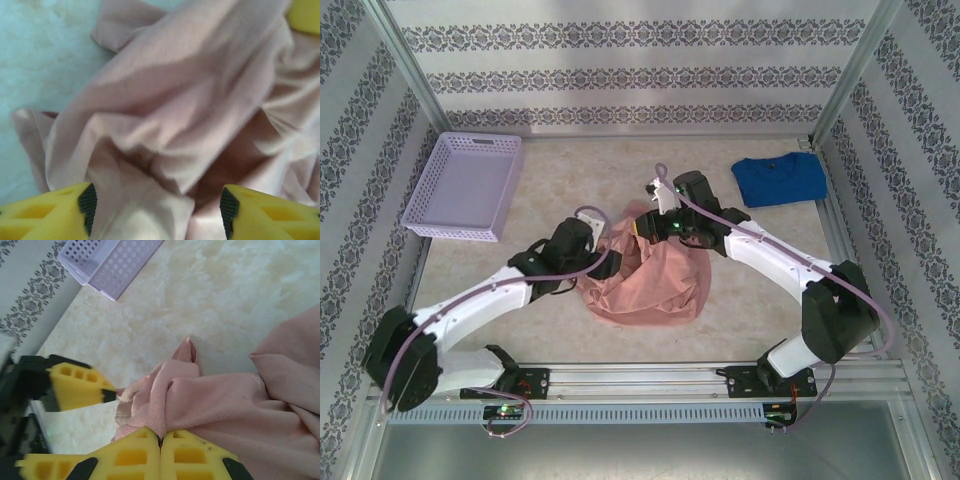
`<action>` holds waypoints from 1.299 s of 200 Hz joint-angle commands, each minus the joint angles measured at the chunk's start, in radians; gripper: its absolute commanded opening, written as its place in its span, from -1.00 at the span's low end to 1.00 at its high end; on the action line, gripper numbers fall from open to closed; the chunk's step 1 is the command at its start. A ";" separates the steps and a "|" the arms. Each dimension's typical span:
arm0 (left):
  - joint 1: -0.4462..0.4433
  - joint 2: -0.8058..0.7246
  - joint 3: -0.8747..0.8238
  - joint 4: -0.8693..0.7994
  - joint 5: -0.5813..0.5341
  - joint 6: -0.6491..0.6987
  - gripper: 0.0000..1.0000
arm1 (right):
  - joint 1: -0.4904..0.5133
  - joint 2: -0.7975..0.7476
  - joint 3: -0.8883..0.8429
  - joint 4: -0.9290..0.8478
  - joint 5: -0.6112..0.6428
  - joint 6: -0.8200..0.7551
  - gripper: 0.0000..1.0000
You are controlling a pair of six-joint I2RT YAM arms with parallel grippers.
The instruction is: Fold the inside-out t-shirt
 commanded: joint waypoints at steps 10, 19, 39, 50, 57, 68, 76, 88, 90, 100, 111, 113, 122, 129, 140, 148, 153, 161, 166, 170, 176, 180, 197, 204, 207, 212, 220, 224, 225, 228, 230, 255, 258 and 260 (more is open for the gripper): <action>0.008 0.148 0.085 0.032 -0.004 0.115 0.40 | -0.026 0.016 0.023 0.031 -0.098 0.082 -1.00; 0.008 0.183 0.115 0.040 -0.004 0.117 0.32 | -0.038 0.010 0.013 0.034 -0.114 0.095 -1.00; 0.022 0.216 0.194 0.045 0.042 0.096 -0.29 | -0.061 -0.030 0.002 -0.052 -0.035 0.065 -0.99; 0.038 0.213 0.231 0.031 0.117 0.058 -0.79 | -0.062 -0.056 0.021 -0.163 0.127 0.018 -0.84; 0.052 0.208 0.251 0.014 0.171 0.022 -0.99 | -0.055 -0.071 0.035 -0.226 0.239 -0.009 -0.75; 0.069 0.196 0.274 -0.019 0.263 -0.033 -1.00 | -0.034 -0.091 0.048 -0.296 0.454 -0.027 -0.54; 0.074 0.182 0.289 -0.052 0.301 -0.063 -1.00 | -0.008 -0.107 0.039 -0.310 0.566 -0.041 -0.40; 0.075 0.160 0.308 -0.105 0.319 -0.095 -1.00 | 0.036 -0.148 -0.006 -0.268 0.635 -0.071 -0.23; 0.075 0.156 0.311 -0.112 0.318 -0.097 -1.00 | 0.045 -0.157 -0.020 -0.253 0.636 -0.079 -0.20; 0.074 0.137 0.316 -0.140 0.320 -0.108 -1.00 | 0.083 -0.208 -0.096 -0.156 0.608 -0.106 -0.07; 0.075 0.119 0.314 -0.153 0.322 -0.114 -1.00 | 0.115 -0.256 -0.188 -0.035 0.544 -0.106 0.03; 0.075 0.116 0.313 -0.155 0.321 -0.114 -1.00 | 0.118 -0.262 -0.202 -0.019 0.530 -0.103 0.05; 0.074 0.107 0.311 -0.159 0.319 -0.118 -1.00 | 0.138 -0.278 -0.259 0.077 0.469 -0.090 0.12; 0.075 0.101 0.311 -0.160 0.320 -0.118 -1.00 | 0.162 -0.279 -0.292 0.129 0.457 -0.085 0.23; 0.075 0.099 0.316 -0.166 0.320 -0.116 -1.00 | 0.204 -0.264 -0.327 0.181 0.490 -0.098 0.33; 0.075 0.099 0.319 -0.169 0.325 -0.114 -1.00 | 0.225 -0.240 -0.337 0.200 0.527 -0.104 0.37; 0.075 0.098 0.321 -0.171 0.325 -0.113 -1.00 | 0.229 -0.224 -0.339 0.211 0.538 -0.105 0.39; 0.075 0.096 0.321 -0.174 0.325 -0.113 -1.00 | 0.231 -0.191 -0.342 0.238 0.538 -0.114 0.44; 0.075 0.094 0.321 -0.174 0.324 -0.112 -1.00 | 0.232 -0.170 -0.344 0.261 0.539 -0.121 0.47; 0.075 0.092 0.321 -0.176 0.322 -0.112 -1.00 | 0.232 -0.154 -0.346 0.278 0.545 -0.126 0.49; 0.074 0.090 0.321 -0.178 0.321 -0.112 -1.00 | 0.233 -0.126 -0.343 0.299 0.564 -0.127 0.49; 0.075 0.089 0.323 -0.180 0.320 -0.111 -1.00 | 0.232 -0.111 -0.337 0.305 0.578 -0.130 0.49; 0.075 0.079 0.323 -0.193 0.302 -0.112 -1.00 | 0.231 -0.054 -0.294 0.295 0.637 -0.161 0.37; 0.076 0.076 0.324 -0.199 0.292 -0.113 -1.00 | 0.227 -0.047 -0.281 0.287 0.652 -0.173 0.20; 0.078 0.073 0.323 -0.200 0.291 -0.113 -1.00 | 0.225 -0.048 -0.275 0.282 0.658 -0.177 0.08; 0.080 0.070 0.322 -0.202 0.285 -0.115 -1.00 | 0.219 -0.052 -0.266 0.269 0.665 -0.180 -0.11; 0.084 0.064 0.319 -0.210 0.266 -0.117 -1.00 | 0.204 -0.070 -0.254 0.233 0.657 -0.183 -0.34; 0.086 0.062 0.318 -0.217 0.254 -0.117 -1.00 | 0.196 -0.085 -0.251 0.216 0.638 -0.184 -0.42; 0.085 0.061 0.318 -0.219 0.251 -0.117 -1.00 | 0.194 -0.090 -0.251 0.209 0.633 -0.183 -0.45; 0.089 0.059 0.317 -0.227 0.241 -0.115 -1.00 | 0.184 -0.103 -0.251 0.198 0.611 -0.182 -0.51; 0.090 0.059 0.317 -0.232 0.233 -0.114 -1.00 | 0.179 -0.112 -0.252 0.191 0.599 -0.182 -0.54; 0.094 0.054 0.302 -0.298 0.103 -0.056 -1.00 | 0.080 -0.214 -0.286 0.166 0.194 -0.141 -0.80; 0.094 0.056 0.298 -0.303 0.092 -0.045 -1.00 | 0.070 -0.221 -0.293 0.171 0.148 -0.131 -0.82; 0.094 0.058 0.295 -0.305 0.086 -0.039 -1.00 | 0.063 -0.225 -0.293 0.174 0.118 -0.125 -0.83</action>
